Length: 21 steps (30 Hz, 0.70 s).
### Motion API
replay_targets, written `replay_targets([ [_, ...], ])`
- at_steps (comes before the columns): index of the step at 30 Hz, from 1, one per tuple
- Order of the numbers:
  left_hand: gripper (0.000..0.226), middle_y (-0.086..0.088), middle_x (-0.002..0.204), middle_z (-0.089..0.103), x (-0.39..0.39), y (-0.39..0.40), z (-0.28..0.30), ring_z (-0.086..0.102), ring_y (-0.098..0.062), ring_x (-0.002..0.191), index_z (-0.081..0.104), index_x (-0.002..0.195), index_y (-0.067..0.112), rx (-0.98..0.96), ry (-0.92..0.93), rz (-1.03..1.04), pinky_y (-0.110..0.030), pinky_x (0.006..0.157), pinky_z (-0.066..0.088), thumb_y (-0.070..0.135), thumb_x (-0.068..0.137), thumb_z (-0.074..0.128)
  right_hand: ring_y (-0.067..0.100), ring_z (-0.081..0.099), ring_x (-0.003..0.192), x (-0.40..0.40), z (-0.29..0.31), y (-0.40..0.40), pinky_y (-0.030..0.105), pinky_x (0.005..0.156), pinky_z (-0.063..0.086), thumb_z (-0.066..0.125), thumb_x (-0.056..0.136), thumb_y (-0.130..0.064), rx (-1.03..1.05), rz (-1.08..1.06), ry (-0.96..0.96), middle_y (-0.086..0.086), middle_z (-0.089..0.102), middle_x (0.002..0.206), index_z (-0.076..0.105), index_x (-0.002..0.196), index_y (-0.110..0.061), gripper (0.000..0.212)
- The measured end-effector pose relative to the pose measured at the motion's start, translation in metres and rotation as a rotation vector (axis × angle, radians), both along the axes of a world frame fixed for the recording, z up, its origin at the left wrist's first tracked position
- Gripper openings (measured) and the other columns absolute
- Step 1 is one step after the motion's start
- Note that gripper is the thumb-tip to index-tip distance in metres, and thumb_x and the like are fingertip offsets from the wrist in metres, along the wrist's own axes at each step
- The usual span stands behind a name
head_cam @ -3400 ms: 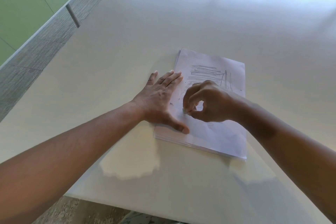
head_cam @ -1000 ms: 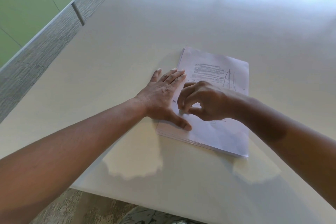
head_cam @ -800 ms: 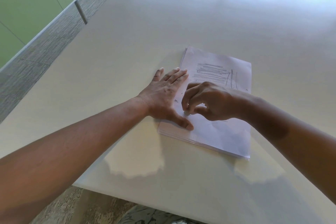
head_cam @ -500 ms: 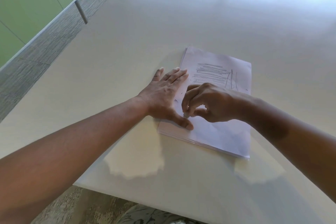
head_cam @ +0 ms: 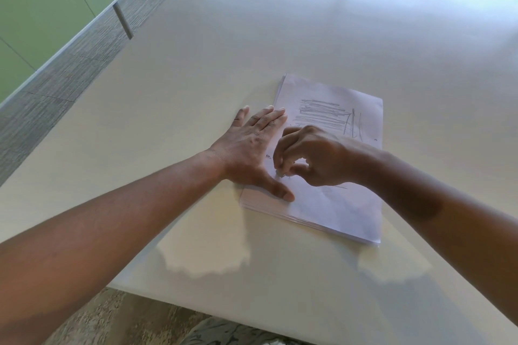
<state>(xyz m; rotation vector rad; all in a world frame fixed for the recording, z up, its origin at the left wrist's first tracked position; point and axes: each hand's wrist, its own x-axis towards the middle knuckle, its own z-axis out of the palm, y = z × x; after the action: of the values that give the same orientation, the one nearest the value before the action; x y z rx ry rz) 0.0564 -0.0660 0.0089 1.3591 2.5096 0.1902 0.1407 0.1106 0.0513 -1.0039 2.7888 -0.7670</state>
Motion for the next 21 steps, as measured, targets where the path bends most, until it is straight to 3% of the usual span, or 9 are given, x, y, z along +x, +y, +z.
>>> replay_targets([
  [2,0.167,0.008,0.172,-0.010,0.0003,0.0004,-0.0001,-0.019,-0.007,0.156,-0.006,0.164,0.018,0.002,0.002,-0.001,-0.052,0.125,-0.014,0.114,0.031,0.031,0.018,0.064,0.077,-0.0007,-0.0049,-0.0034,0.033,0.072,0.053,0.077,0.079,-0.003,-0.018,-0.034,0.027,-0.005,0.072,0.084,0.075,0.076,-0.014,0.012],
  [4,0.168,0.008,0.172,-0.010,0.0002,0.0006,-0.0005,-0.019,-0.007,0.156,-0.006,0.164,0.018,0.001,0.007,-0.002,-0.052,0.125,-0.014,0.114,0.031,0.031,0.015,0.061,0.076,0.0008,-0.0076,-0.0029,0.036,0.068,0.053,0.076,0.079,-0.003,-0.031,-0.054,0.028,-0.006,0.071,0.084,0.075,0.076,-0.015,0.012],
  [8,0.167,0.007,0.172,-0.011,-0.0009,0.0002,-0.0014,-0.020,-0.007,0.155,-0.007,0.164,0.018,0.000,-0.001,0.000,-0.053,0.125,-0.013,0.114,0.034,0.033,0.009,0.059,0.075,0.0055,-0.0041,0.0030,0.027,0.071,0.051,0.079,0.078,-0.003,-0.019,-0.030,-0.010,-0.008,0.072,0.084,0.076,0.077,-0.014,0.011],
  [14,0.166,0.007,0.172,-0.012,-0.0004,0.0001,-0.0001,-0.021,-0.007,0.155,-0.008,0.164,0.018,-0.008,0.001,-0.003,-0.053,0.125,-0.013,0.113,0.034,0.035,0.015,0.060,0.074,0.0005,-0.0098,-0.0031,0.034,0.067,0.052,0.078,0.078,-0.003,-0.051,-0.057,0.045,-0.005,0.071,0.083,0.074,0.074,-0.014,0.012],
  [21,0.166,0.008,0.172,-0.012,-0.0005,0.0000,-0.0002,-0.021,-0.006,0.155,-0.007,0.164,0.018,-0.007,0.004,-0.002,-0.053,0.125,-0.013,0.113,0.034,0.034,0.007,0.059,0.073,0.0052,-0.0024,0.0011,0.023,0.070,0.050,0.077,0.079,-0.009,-0.016,-0.044,0.019,-0.009,0.072,0.085,0.077,0.078,-0.017,0.008],
])
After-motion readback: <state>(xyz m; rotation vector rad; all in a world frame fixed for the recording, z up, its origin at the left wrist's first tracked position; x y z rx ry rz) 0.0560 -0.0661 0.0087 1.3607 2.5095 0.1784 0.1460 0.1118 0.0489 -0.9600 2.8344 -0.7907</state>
